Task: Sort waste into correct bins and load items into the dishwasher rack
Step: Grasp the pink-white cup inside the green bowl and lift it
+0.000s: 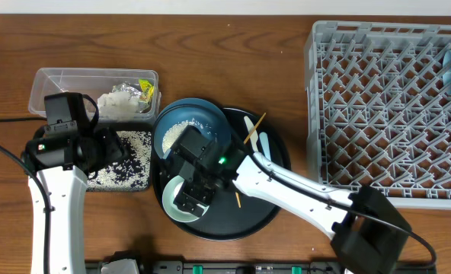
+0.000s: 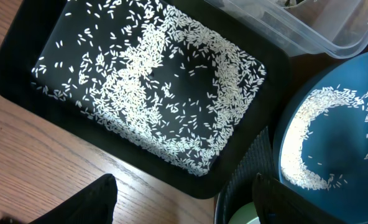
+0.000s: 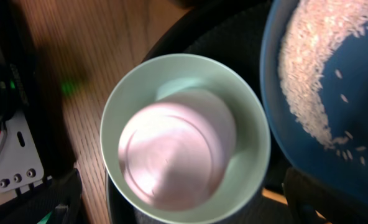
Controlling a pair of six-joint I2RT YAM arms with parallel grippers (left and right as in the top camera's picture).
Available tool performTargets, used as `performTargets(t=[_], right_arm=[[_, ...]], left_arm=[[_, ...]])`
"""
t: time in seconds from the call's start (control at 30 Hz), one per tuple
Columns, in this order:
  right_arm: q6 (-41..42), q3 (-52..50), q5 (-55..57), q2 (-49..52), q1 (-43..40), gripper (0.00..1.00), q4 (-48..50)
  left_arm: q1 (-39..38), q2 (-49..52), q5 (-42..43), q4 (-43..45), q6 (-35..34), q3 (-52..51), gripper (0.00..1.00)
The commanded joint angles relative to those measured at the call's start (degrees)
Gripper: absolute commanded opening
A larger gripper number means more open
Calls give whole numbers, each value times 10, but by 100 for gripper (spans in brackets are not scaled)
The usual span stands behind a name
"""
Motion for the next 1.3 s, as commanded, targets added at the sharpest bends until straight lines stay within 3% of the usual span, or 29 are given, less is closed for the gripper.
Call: performTargets(t=[0.0, 0.33, 0.5, 0.63, 0.77, 1.0, 1.27], right_arm=[[7, 3, 18, 16, 18, 97, 7], [25, 3, 52, 30, 26, 79, 18], [27, 3, 54, 30, 26, 61, 23], [26, 3, 54, 30, 26, 55, 23], [29, 3, 53, 30, 26, 41, 23], [28, 16, 53, 3, 17, 38, 5], [7, 101, 56, -72, -28, 37, -78]], left_arm=[[2, 2, -3, -1, -3, 2, 71], [2, 2, -3, -1, -3, 2, 71], [2, 2, -3, -1, -3, 2, 71], [2, 2, -3, -1, -3, 2, 71], [2, 2, -3, -1, -3, 2, 71], [2, 2, -3, -1, -3, 2, 71], [2, 2, -3, -1, -3, 2, 71]])
